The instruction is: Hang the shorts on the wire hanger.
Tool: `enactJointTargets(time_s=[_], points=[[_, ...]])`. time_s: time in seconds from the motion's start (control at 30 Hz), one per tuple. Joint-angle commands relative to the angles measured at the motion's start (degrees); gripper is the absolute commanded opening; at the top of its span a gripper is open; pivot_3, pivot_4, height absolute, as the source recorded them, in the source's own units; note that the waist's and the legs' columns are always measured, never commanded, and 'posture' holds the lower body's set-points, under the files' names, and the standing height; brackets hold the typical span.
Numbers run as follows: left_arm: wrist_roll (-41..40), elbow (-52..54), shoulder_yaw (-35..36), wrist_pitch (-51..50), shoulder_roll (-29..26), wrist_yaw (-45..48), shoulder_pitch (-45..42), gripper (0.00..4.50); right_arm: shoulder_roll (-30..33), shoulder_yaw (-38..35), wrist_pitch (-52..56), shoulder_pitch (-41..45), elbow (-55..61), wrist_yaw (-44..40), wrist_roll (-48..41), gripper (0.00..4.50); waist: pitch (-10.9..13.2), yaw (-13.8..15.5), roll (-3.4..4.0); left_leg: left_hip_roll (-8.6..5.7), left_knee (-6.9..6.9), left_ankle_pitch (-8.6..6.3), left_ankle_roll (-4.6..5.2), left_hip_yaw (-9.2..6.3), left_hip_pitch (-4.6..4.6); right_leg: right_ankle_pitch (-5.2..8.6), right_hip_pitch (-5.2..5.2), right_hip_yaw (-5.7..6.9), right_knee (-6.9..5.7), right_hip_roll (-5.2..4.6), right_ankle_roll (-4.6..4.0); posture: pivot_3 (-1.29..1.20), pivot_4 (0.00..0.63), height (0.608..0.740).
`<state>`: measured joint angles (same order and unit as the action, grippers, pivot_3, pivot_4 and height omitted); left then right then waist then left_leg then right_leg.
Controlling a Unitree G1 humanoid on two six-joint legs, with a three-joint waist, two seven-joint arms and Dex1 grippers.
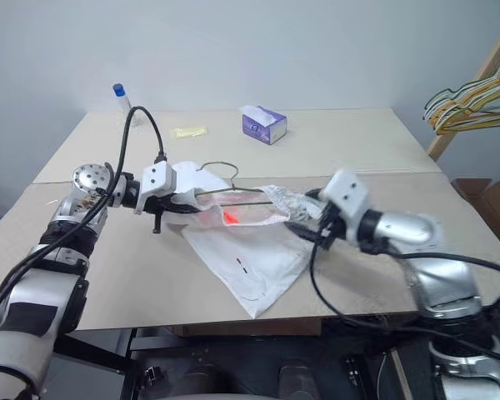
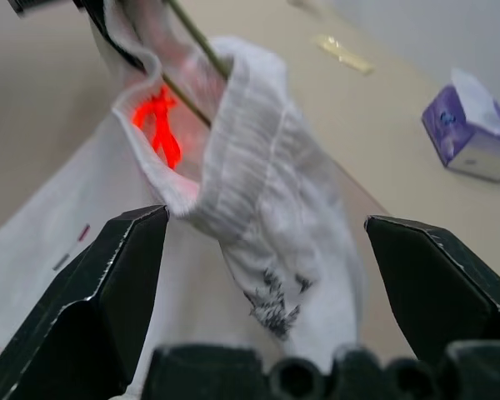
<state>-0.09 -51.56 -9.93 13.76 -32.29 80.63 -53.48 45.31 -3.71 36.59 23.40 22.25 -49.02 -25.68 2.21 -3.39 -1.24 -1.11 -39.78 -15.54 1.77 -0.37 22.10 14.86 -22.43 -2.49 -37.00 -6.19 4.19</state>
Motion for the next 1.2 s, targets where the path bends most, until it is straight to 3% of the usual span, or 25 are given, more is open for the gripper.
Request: enactJointTargets(time_s=[0.03,0.17,0.27,0.6,0.77,1.03,1.13,1.2], points=[[-1.83,2.78,1.52,-0.11,-0.18,0.89,-1.82,0.0,3.75,0.46,-0.09,5.84,-1.75,-4.52,-0.38,4.46,0.0,-0.03,0.0,0.02,0.01,0.0,0.0,0.0,-0.03,0.0,0.04,0.01,0.01,0.0,0.0,-0.07,0.0,0.74],[-1.82,3.3,1.27,0.32,0.42,1.45,-2.2,0.0,9.74,11.98,-2.74,14.52,-10.14,-12.25,8.74,4.46,0.0,-0.15,0.0,0.03,0.0,-0.01,0.01,0.05,-0.04,0.0,0.07,0.02,0.07,0.0,0.0,-0.08,0.0,0.74],[-1.68,2.89,1.36,0.51,0.79,1.27,-2.88,0.0,9.91,16.7,-4.64,19.06,-15.08,-16.7,11.87,4.46,0.0,-0.29,0.0,0.03,-0.01,-0.01,0.02,0.08,0.09,0.0,-0.05,0.01,0.07,0.0,0.0,-0.07,0.0,0.74],[-2.48,4.37,1.66,-0.15,1.89,1.58,-2.48,0.0,-0.18,26.94,-9.85,27.3,-30.51,-18.53,23.13,4.46,0.0,-0.75,0.0,0.02,-0.04,0.0,0.0,0.12,0.27,0.0,-0.37,-0.06,-0.1,-0.01,-0.01,-0.06,0.0,0.74],[-2.78,5.2,1.72,-0.33,1.55,1.88,-1.98,0.0,-3.12,25.9,-10.29,28.58,-34.56,-19.16,23.94,2.83,0.0,-0.58,0.0,0.0,-0.04,0.01,-0.01,0.11,0.32,-0.01,-0.42,-0.07,-0.12,-0.02,-0.01,-0.06,0.0,0.74],[-2.92,5.83,1.3,0.41,1.78,2.11,-1.3,0.0,-2.96,24.07,-8.53,26.52,-30.44,-20.75,22.39,0.05,0.0,-0.65,0.0,-0.01,-0.05,0.02,-0.04,0.1,0.45,-0.01,-0.62,-0.07,-0.16,-0.02,-0.01,-0.07,0.0,0.74],[-2.88,5.66,1.16,0.59,1.86,2.02,-1.33,0.0,-2.71,22.54,-6.45,24.94,-28.02,-21.11,21.13,0.01,0.0,-0.63,0.0,-0.01,-0.05,0.02,-0.04,0.1,0.46,-0.01,-0.61,-0.07,-0.16,-0.02,-0.01,-0.07,0.0,0.74],[-3.36,5.58,1.43,0.05,1.89,2.48,-1.42,0.59,-2.43,20.89,-4.27,23.12,-25.79,-20.92,19.82,0.0,0.0,-0.62,0.0,-0.01,-0.06,0.02,-0.04,0.1,0.47,-0.01,-0.62,-0.07,-0.16,-0.02,-0.01,-0.07,0.0,0.74]])
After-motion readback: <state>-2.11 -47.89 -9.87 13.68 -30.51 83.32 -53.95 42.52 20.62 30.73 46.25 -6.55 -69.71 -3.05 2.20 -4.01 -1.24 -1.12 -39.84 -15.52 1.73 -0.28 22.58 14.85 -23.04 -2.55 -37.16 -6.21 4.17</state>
